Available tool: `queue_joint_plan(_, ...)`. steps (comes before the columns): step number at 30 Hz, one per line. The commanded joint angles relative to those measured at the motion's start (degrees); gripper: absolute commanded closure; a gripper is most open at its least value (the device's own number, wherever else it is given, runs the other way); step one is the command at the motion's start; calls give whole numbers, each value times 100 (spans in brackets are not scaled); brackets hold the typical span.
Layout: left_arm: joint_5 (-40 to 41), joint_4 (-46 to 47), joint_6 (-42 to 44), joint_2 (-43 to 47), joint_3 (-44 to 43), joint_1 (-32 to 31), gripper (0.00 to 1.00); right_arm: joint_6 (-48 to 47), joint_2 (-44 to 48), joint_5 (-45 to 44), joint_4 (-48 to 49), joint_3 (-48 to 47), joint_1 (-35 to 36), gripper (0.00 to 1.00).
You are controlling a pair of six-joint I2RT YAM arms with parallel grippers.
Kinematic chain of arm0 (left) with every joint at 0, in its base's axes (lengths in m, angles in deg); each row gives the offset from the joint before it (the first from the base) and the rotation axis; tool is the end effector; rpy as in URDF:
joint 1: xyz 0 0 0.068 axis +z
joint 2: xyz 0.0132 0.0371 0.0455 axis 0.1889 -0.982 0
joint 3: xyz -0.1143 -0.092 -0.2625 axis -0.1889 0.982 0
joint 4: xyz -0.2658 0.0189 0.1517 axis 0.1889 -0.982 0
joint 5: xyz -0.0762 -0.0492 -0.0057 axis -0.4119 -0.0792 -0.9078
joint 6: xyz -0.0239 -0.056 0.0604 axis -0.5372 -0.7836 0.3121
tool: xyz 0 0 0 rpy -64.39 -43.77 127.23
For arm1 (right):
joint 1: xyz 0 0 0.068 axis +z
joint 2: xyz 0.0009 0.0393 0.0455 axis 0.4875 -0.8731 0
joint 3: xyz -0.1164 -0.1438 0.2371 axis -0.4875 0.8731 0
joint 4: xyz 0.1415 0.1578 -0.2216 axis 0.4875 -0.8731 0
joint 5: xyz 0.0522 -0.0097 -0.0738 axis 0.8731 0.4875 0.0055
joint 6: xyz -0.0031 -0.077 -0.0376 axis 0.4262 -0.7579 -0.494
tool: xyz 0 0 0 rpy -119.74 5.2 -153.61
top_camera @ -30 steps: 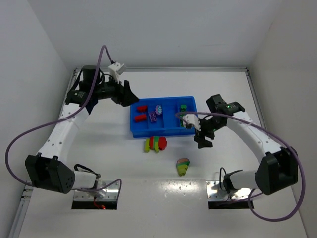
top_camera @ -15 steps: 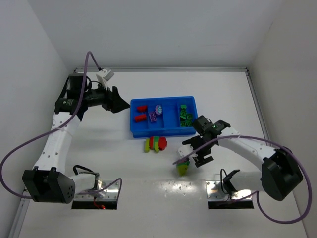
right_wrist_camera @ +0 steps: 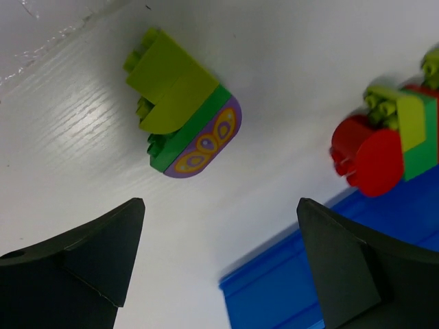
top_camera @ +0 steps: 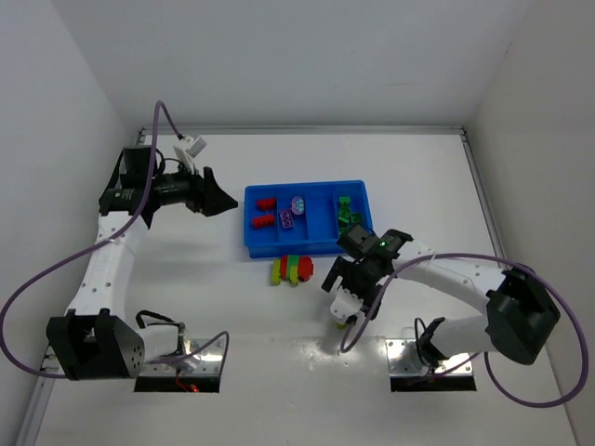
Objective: Sort the legos into containers by color
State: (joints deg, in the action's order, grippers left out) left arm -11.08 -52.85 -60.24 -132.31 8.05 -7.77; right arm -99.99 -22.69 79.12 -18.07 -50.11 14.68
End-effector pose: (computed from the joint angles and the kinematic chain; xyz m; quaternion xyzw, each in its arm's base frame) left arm 0.3050 -0.0438 0.3598 0.1749 0.8091 -0.3896 0.4037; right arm 0.1688 0.1958 0.1506 -0.9235 0.3377 0.1112 0.1443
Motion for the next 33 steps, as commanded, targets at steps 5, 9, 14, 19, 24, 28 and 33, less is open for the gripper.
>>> queue_joint_plan(5,-238,-22,131,-77,91,119,26,-1628,399,492,-230,-25,378,10)
queue_joint_plan(9,-291,-22,183,-77,144,172,26,-2085,514,440,-573,80,571,11)
queue_joint_plan(14,-475,-22,184,-243,144,233,26,-2385,733,439,-854,379,887,11)
queue_joint_plan(19,-598,-22,236,-297,144,347,26,-2385,795,553,-969,503,1134,11)
queue_joint_plan(24,-703,-22,289,-297,249,409,26,-2385,795,615,-917,555,1327,11)
queue_joint_plan(28,-756,-22,289,-349,302,461,26,-2385,673,668,-680,669,1459,16)
queue_joint_plan(33,-809,-22,342,-349,302,462,26,-2385,305,606,-434,600,1643,22)
